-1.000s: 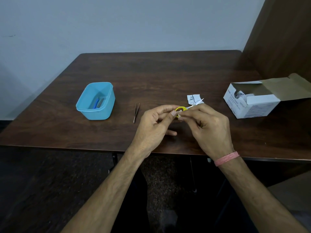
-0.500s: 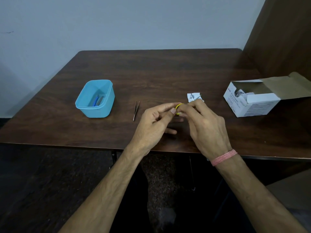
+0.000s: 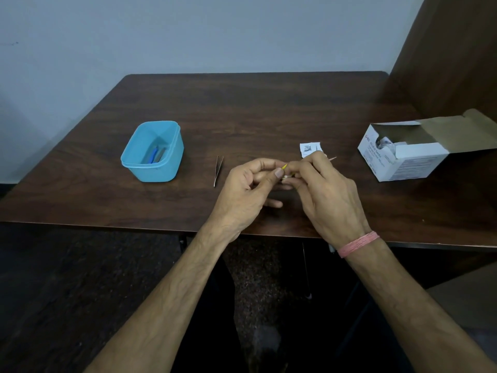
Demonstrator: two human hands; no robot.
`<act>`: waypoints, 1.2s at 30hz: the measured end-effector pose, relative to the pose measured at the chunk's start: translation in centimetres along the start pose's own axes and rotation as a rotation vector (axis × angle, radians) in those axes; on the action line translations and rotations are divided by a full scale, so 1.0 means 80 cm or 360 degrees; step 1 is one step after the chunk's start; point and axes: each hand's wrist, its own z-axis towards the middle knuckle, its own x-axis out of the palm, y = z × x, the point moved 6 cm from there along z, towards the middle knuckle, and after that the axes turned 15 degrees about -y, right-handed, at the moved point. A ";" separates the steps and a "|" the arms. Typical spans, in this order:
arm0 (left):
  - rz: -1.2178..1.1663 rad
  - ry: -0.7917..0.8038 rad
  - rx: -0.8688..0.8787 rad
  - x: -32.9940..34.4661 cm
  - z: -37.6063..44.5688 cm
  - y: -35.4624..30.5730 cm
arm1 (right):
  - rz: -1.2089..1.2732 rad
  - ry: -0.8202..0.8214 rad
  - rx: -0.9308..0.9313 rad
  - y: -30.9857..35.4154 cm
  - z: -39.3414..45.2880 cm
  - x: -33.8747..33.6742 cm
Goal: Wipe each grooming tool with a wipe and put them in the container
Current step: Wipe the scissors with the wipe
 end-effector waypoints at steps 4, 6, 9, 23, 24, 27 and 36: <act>0.0014 0.0025 -0.0015 0.001 0.000 0.001 | -0.0132 -0.0045 -0.0059 0.005 -0.002 -0.003; 0.0035 0.0040 -0.0009 0.000 -0.001 0.001 | -0.0158 -0.0013 -0.0068 0.005 -0.003 -0.001; 0.0031 0.0066 -0.0029 0.000 -0.002 -0.003 | -0.0138 0.0042 -0.0069 0.002 -0.002 0.002; 0.0154 0.0014 -0.0046 -0.009 0.013 -0.003 | 0.0023 0.0102 -0.0086 0.013 0.000 0.002; 0.0104 0.0050 -0.0070 -0.010 0.013 -0.002 | 0.0025 0.0093 -0.0082 0.014 0.001 0.002; -0.0058 0.0132 -0.0164 -0.016 0.012 -0.002 | 0.0078 0.0074 -0.0084 0.015 0.002 -0.001; 0.0028 0.0214 -0.0247 -0.009 0.010 -0.014 | 0.0109 0.0252 -0.0328 0.020 -0.003 0.011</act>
